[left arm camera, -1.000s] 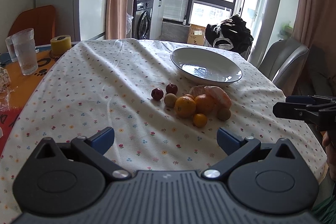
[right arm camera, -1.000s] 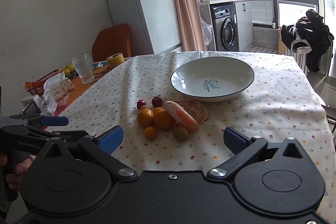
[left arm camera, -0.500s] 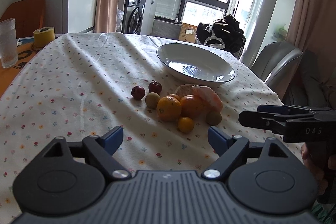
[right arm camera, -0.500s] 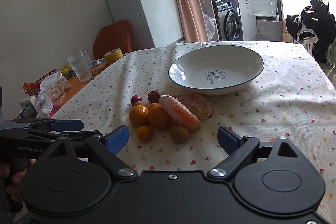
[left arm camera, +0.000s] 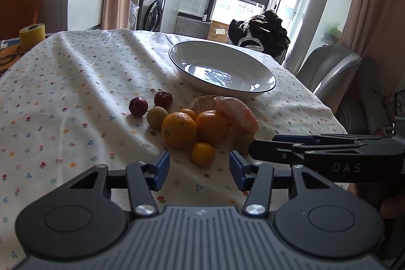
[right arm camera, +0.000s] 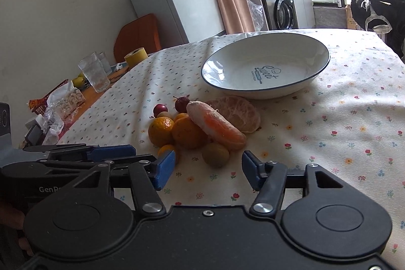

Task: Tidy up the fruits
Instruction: 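Move left gripper to small tangerine while right gripper moves to brown kiwi, then close left gripper on small tangerine while right gripper closes on brown kiwi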

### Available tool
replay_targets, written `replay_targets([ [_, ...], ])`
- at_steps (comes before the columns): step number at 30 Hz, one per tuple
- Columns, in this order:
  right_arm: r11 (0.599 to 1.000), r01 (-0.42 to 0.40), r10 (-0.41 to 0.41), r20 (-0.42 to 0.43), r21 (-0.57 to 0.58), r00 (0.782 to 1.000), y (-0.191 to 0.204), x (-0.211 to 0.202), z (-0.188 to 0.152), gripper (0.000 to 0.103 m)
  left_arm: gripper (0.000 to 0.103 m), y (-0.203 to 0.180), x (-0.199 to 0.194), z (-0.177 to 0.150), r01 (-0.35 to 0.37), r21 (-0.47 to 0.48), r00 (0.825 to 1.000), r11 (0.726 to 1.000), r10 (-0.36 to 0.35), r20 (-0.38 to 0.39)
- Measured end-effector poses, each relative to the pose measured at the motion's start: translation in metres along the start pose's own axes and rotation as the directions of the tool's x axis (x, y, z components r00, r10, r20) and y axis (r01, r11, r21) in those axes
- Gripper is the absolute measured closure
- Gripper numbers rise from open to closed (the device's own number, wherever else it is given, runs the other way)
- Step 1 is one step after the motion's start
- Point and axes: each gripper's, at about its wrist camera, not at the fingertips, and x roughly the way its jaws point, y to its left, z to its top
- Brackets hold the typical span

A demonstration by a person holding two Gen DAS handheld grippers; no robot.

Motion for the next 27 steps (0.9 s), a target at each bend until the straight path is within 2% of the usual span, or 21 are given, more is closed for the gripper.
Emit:
replay_targets([
  [2, 1.000, -0.004, 0.004, -0.008, 0.004, 1.000, -0.001, 0.004, 0.000, 0.053, 0.058, -0.001, 0.004, 0.000, 0.004, 0.004, 1.000, 1.000, -0.004, -0.004],
  [12, 1.000, -0.005, 0.006, -0.026, 0.010, 1.000, -0.008, 0.019, 0.001, 0.057, 0.069, 0.001, 0.026, 0.003, 0.017, -0.006, 0.999, 1.000, -0.017, -0.031],
  [14, 1.000, -0.007, 0.007, -0.026, 0.003, 1.000, -0.008, 0.020, 0.002, 0.063, 0.072, 0.001, 0.030, 0.003, 0.017, -0.008, 0.999, 1.000, -0.017, -0.034],
  [16, 1.000, -0.008, 0.008, -0.034, -0.004, 0.999, -0.008, 0.021, 0.002, 0.076, 0.080, 0.000, 0.031, 0.002, 0.019, -0.007, 0.999, 1.000, -0.019, -0.034],
  [21, 1.000, -0.027, 0.027, -0.053, 0.003, 0.998, -0.006, 0.017, 0.001, 0.078, 0.080, 0.000, 0.021, 0.000, 0.026, -0.021, 1.000, 0.999, -0.026, -0.015],
  [27, 1.000, -0.021, 0.021, -0.033, -0.006, 0.999, 0.000, 0.005, 0.000, 0.078, 0.081, -0.001, 0.005, 0.001, 0.025, -0.022, 1.000, 0.999, -0.025, 0.017],
])
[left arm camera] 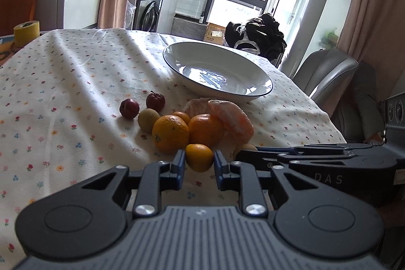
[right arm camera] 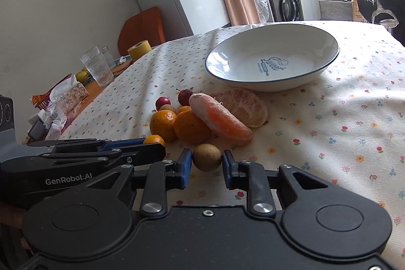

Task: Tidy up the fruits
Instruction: 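Close left gripper on small tangerine while right gripper closes on brown kiwi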

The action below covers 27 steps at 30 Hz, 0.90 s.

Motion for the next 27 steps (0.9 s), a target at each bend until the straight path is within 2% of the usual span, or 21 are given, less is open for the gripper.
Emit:
replay_targets([
  [9, 1.000, -0.008, 0.008, 0.076, 0.005, 0.997, 0.000, -0.022, 0.008, 0.078, 0.081, -0.005, -0.018, 0.007, -0.013, -0.016, 0.999, 1.000, 0.013, 0.046],
  [16, 1.000, -0.023, 0.023, 0.129, -0.008, 0.991, 0.001, -0.038, 0.014, 0.078, 0.081, -0.016, -0.037, 0.016, -0.032, 0.012, 0.995, 0.999, 0.031, 0.094],
  [27, 1.000, -0.008, 0.009, 0.180, -0.009, 0.984, -0.002, -0.051, 0.027, 0.078, 0.081, -0.022, -0.044, 0.031, -0.039, 0.044, 0.990, 0.998, 0.033, 0.136],
])
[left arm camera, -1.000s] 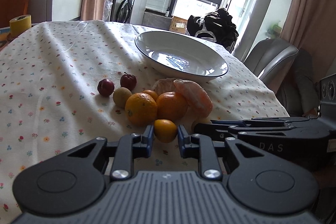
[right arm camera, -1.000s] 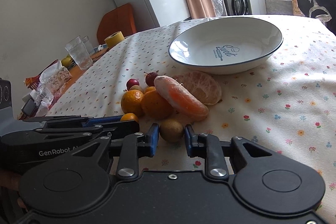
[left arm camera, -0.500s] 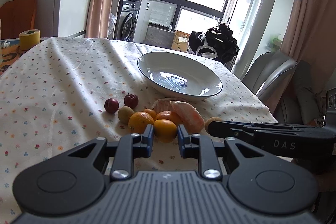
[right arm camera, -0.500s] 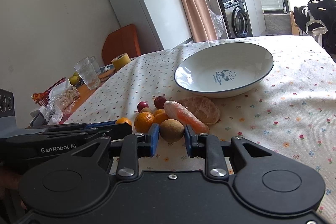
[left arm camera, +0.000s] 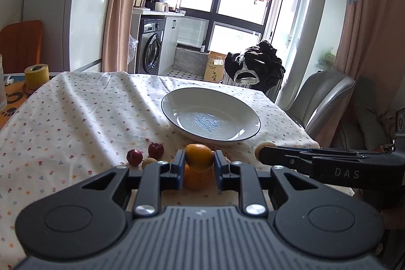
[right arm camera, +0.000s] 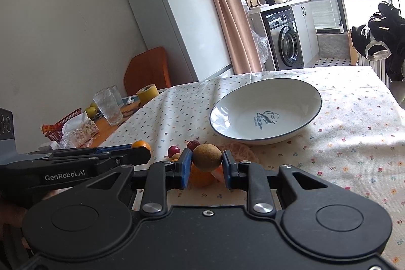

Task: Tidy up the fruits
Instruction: 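Close left gripper on small tangerine while right gripper closes on brown kiwi, then carry tangerine into white bowl and open left gripper while right releases kiwi there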

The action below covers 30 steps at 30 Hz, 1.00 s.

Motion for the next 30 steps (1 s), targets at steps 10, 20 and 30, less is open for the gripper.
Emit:
replay_targets([
  [10, 1.000, 0.005, -0.004, 0.029, -0.012, 1.000, -0.004, 0.002, 0.016, 0.078, 0.081, 0.000, 0.005, 0.015, -0.002, 0.010, 1.000, 1.000, 0.002, 0.021],
  [20, 1.000, 0.010, -0.010, 0.037, 0.002, 0.999, -0.014, 0.011, 0.024, 0.078, 0.081, -0.003, 0.023, 0.029, -0.002, 0.013, 1.000, 1.000, 0.002, 0.019],
  [30, 0.999, 0.013, -0.014, 0.040, 0.030, 0.999, -0.028, 0.024, 0.032, 0.078, 0.080, -0.001, 0.047, 0.035, -0.008, -0.001, 1.000, 1.000, 0.008, 0.000],
])
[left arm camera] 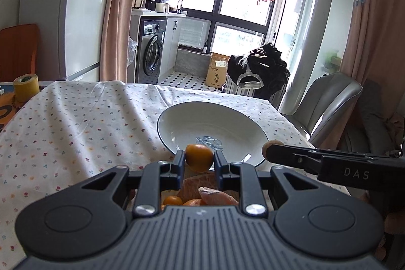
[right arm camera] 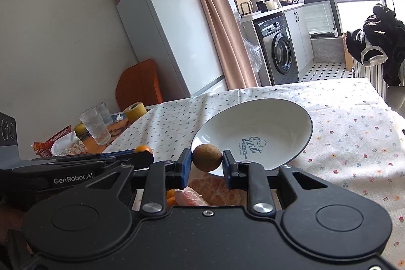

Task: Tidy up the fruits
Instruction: 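Carry tangerine into white bowl and open left gripper while right releases kiwi there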

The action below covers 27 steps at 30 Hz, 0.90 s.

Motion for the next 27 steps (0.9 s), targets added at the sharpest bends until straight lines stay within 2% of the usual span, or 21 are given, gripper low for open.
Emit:
replay_targets([
  [20, 0.999, 0.010, -0.009, -0.029, 0.052, 1.000, -0.028, 0.049, 0.026, 0.078, 0.080, 0.002, 0.051, 0.027, -0.036, -0.037, 0.999, 0.999, 0.035, -0.036],
  [27, 0.996, 0.004, 0.000, -0.047, 0.091, 0.999, -0.045, 0.067, 0.023, 0.078, 0.080, 0.002, 0.076, 0.027, -0.050, -0.036, 0.996, 0.998, 0.048, -0.076],
])
